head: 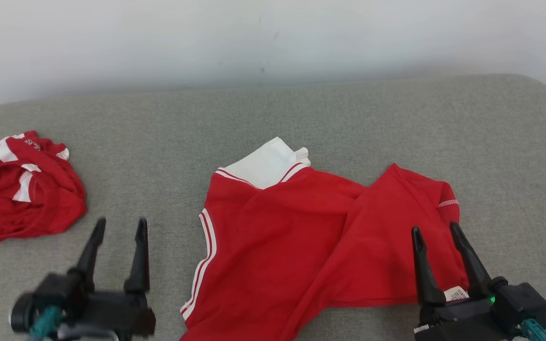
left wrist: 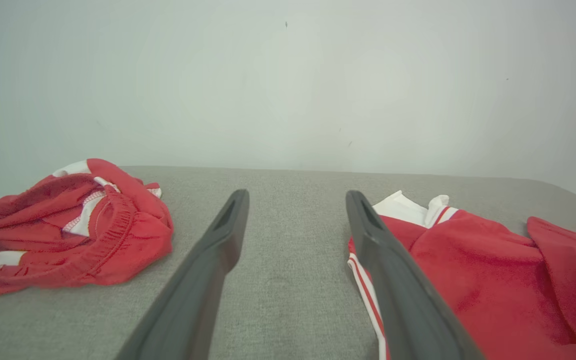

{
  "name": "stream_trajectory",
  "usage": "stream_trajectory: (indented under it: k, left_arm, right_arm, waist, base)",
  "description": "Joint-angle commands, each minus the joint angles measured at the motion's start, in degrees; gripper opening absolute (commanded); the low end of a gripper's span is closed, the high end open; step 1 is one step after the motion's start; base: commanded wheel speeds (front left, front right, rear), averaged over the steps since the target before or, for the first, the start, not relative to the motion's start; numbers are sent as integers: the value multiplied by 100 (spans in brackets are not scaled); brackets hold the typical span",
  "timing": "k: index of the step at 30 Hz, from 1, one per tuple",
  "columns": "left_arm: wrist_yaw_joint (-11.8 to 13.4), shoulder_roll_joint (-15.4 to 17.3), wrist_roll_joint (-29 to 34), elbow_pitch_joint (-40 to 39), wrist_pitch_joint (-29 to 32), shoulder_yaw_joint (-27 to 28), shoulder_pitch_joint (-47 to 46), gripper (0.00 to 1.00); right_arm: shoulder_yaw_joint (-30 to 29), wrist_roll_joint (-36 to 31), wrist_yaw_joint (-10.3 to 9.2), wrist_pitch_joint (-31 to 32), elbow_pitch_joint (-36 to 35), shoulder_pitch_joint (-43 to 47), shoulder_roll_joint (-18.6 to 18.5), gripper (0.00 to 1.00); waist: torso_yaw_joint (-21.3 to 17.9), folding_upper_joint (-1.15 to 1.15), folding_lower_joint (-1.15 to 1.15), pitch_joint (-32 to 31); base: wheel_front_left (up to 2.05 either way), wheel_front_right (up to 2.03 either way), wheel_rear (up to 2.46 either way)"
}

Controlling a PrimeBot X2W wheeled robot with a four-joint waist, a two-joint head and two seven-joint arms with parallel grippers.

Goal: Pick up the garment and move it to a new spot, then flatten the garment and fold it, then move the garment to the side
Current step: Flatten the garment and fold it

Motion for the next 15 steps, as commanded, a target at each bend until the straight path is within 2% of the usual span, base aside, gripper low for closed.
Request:
stream_trajectory:
  k: [1,7,15]
  left_arm:
    - [-7,105,46,19,-6,-24,-268,100]
    - [-34,727,-194,426,-6,-503,-1639,100]
    - [-39,1795,-1284,1214,508,-1664,-3184,100]
  right_arm:
    - [7,-32,-13,-1,-10,-77,11,100]
    - [50,-96,-13,-2,-41,-377,24,100]
    - [43,-151,-13,-1,-83,-654,72,100]
  waist:
    - [-96,0,0,129]
    - [-381,0,0,481]
    - [-832,0,0,890]
  base:
    - [0,0,0]
    - [0,0,0]
    - [0,0,0]
